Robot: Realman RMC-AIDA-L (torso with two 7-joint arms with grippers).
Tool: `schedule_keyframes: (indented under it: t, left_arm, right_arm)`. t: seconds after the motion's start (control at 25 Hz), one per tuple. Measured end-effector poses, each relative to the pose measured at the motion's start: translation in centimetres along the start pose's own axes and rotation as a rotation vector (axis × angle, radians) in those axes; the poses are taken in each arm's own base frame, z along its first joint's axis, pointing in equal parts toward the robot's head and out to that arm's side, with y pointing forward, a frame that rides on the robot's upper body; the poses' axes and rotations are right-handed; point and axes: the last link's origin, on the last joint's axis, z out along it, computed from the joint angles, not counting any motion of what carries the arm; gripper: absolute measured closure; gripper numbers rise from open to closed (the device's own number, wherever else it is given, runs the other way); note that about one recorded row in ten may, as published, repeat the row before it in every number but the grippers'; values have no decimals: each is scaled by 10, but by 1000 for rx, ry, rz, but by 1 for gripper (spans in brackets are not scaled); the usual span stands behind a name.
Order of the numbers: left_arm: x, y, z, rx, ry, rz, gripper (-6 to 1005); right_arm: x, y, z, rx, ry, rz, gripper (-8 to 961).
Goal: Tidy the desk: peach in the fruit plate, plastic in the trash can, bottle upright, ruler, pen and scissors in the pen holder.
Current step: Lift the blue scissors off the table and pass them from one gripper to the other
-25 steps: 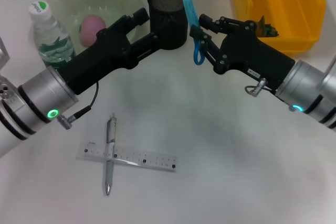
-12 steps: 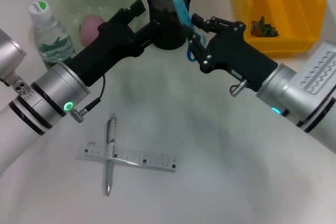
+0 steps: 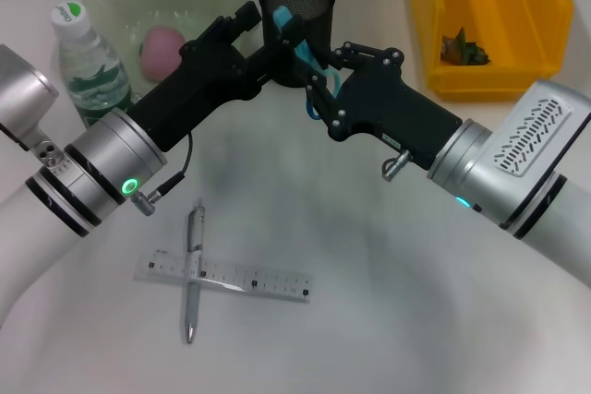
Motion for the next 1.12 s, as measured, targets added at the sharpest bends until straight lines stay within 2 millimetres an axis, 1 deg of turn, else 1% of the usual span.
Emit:
schedule_keyframes:
  t: [0.68,0.88,1.12]
  left_arm:
    - [-1,2,3,-3,-3,35,203]
    - [0,2,4,-7,-3,44,392]
    - [-1,1,5,-4,-8,46,540]
  right_arm:
    - [-3,-1,4,4,-9,-1,747]
    - [-3,-1,4,5,-9,-1,747]
    - [-3,-1,5,-1,-10,-3,747]
